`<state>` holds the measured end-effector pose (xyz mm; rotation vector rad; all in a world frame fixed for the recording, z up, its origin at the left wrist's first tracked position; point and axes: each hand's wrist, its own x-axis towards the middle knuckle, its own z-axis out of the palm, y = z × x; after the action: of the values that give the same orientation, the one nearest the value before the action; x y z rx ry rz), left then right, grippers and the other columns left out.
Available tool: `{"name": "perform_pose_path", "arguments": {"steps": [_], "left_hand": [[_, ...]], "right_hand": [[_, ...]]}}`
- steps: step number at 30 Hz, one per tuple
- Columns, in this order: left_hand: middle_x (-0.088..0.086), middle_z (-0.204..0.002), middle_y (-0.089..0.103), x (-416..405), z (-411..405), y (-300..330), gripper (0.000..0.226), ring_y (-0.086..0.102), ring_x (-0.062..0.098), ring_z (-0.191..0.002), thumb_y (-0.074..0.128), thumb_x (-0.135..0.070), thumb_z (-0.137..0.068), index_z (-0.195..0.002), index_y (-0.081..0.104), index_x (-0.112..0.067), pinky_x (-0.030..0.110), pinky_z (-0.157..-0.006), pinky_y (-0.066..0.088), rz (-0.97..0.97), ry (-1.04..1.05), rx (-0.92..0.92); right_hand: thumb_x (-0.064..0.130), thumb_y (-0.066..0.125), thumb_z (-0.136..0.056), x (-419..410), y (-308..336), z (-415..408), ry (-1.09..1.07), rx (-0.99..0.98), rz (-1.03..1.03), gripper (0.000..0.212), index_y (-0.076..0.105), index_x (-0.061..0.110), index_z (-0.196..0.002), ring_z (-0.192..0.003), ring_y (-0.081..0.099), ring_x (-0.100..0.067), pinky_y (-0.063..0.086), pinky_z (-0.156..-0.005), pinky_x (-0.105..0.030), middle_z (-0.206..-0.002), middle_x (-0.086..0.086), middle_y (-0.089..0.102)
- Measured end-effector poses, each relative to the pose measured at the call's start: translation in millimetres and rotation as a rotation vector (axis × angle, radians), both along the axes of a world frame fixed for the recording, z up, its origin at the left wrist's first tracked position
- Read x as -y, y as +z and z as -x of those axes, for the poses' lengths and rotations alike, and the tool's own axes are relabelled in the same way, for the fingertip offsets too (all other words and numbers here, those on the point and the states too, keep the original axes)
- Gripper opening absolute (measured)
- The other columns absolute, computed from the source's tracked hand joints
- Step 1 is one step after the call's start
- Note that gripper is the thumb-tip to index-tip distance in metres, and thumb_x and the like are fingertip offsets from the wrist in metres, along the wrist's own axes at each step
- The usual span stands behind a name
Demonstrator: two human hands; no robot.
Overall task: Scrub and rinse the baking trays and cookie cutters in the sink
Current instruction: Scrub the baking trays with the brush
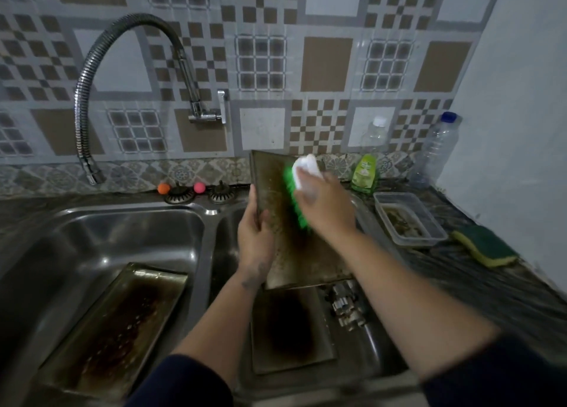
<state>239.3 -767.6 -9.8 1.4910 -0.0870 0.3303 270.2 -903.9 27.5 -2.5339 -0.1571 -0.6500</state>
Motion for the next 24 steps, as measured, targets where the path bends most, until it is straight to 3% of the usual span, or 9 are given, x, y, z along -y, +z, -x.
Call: {"name": "perform_pose_path", "arguments": {"steps": [3, 5, 7, 11, 13, 16, 19, 21, 24], "left_hand": [[-0.018, -0.144, 0.035, 10.4, -1.1, 9.9, 0.058, 0.032, -0.008, -0.130, 0.036, 0.002, -0.100, -0.152, 0.024, -0.020, 0.003, -0.099, 0.031, 0.009, 0.009, 0.033], [-0.017, -0.142, 0.037, 5.9, -5.7, 18.3, 0.056, 0.035, -0.005, -0.130, 0.037, 0.001, -0.100, -0.152, 0.026, -0.020, 0.002, -0.096, 0.033, 0.025, 0.078, 0.038], [-0.013, -0.144, 0.039, -3.6, -9.9, 22.5, 0.054, 0.037, 0.000, -0.132, 0.038, -0.002, -0.101, -0.151, 0.027, -0.019, 0.003, -0.096, 0.034, 0.013, 0.164, 0.038], [-0.004, -0.152, 0.037, -9.3, -6.1, 18.8, 0.056, 0.036, 0.009, -0.138, 0.039, -0.004, -0.101, -0.152, 0.026, -0.023, 0.024, -0.112, 0.031, -0.045, 0.219, 0.024], [-0.007, -0.149, 0.041, -2.4, 1.9, 14.4, 0.056, 0.041, 0.007, -0.134, 0.040, -0.005, -0.101, -0.151, 0.027, -0.027, 0.020, -0.106, 0.035, -0.100, 0.193, 0.021], [-0.011, -0.145, 0.044, 3.6, 9.8, 6.5, 0.057, 0.041, 0.006, -0.133, 0.043, -0.006, -0.100, -0.150, 0.029, -0.028, 0.009, -0.098, 0.032, -0.149, 0.193, 0.024], [-0.010, -0.143, 0.046, 5.9, 14.3, 10.7, 0.058, 0.039, -0.004, -0.126, 0.046, -0.007, -0.099, -0.150, 0.030, -0.030, -0.001, -0.090, 0.030, -0.302, 0.263, 0.045], [-0.007, -0.142, 0.049, 11.7, 18.9, 18.6, 0.059, 0.040, -0.006, -0.120, 0.047, -0.010, -0.098, -0.151, 0.028, -0.030, 0.006, -0.092, 0.031, -0.468, 0.310, 0.144], [-0.004, -0.138, 0.047, 28.4, 26.8, 29.9, 0.063, 0.055, 0.012, -0.108, 0.045, -0.016, -0.099, -0.152, 0.017, -0.034, 0.020, -0.083, 0.039, -0.719, 0.273, 0.214]], "right_hand": [[0.037, 0.046, -0.098, 30.5, 24.7, -33.5, -0.026, -0.128, -0.067, 0.048, 0.038, 0.033, -0.145, -0.107, 0.057, -0.027, 0.048, -0.078, -0.029, -0.138, -0.016, 0.046], [0.038, 0.048, -0.097, 36.9, 7.6, -12.6, 0.008, -0.123, -0.026, 0.050, 0.035, 0.038, -0.145, -0.104, 0.058, -0.022, 0.053, -0.076, -0.027, -0.141, -0.012, 0.043], [0.038, 0.054, -0.093, 34.9, -27.5, 26.3, 0.067, -0.052, -0.068, 0.052, 0.038, 0.041, -0.142, -0.108, 0.056, -0.020, 0.057, -0.079, -0.035, -0.139, -0.005, 0.043], [0.030, 0.063, -0.088, 36.9, -67.5, 59.7, 0.148, 0.012, -0.154, 0.051, 0.048, 0.035, -0.136, -0.106, 0.056, -0.024, 0.051, -0.080, -0.030, -0.129, -0.002, 0.045], [0.031, 0.061, -0.090, 40.1, -50.1, 32.9, 0.075, -0.009, -0.172, 0.050, 0.046, 0.035, -0.137, -0.104, 0.056, -0.026, 0.048, -0.078, -0.027, -0.127, -0.004, 0.047], [0.033, 0.055, -0.094, 44.6, -6.1, -10.3, 0.060, -0.084, -0.153, 0.049, 0.042, 0.033, -0.141, -0.110, 0.054, -0.024, 0.047, -0.086, -0.028, -0.133, -0.008, 0.047], [0.033, 0.054, -0.095, 43.0, 26.4, -24.7, 0.039, -0.091, -0.265, 0.047, 0.045, 0.029, -0.141, -0.118, 0.050, -0.026, 0.035, -0.086, -0.024, -0.135, -0.010, 0.048], [0.036, 0.053, -0.095, 32.3, 39.3, -18.7, 0.031, -0.125, -0.384, 0.044, 0.049, 0.027, -0.138, -0.120, 0.051, -0.026, 0.035, -0.085, -0.024, -0.136, -0.008, 0.052], [0.056, 0.062, -0.084, 11.2, 52.9, -4.2, 0.128, -0.254, -0.748, 0.062, 0.051, 0.025, -0.136, -0.127, 0.049, -0.024, 0.040, -0.100, -0.034, -0.142, -0.001, 0.049]]}}
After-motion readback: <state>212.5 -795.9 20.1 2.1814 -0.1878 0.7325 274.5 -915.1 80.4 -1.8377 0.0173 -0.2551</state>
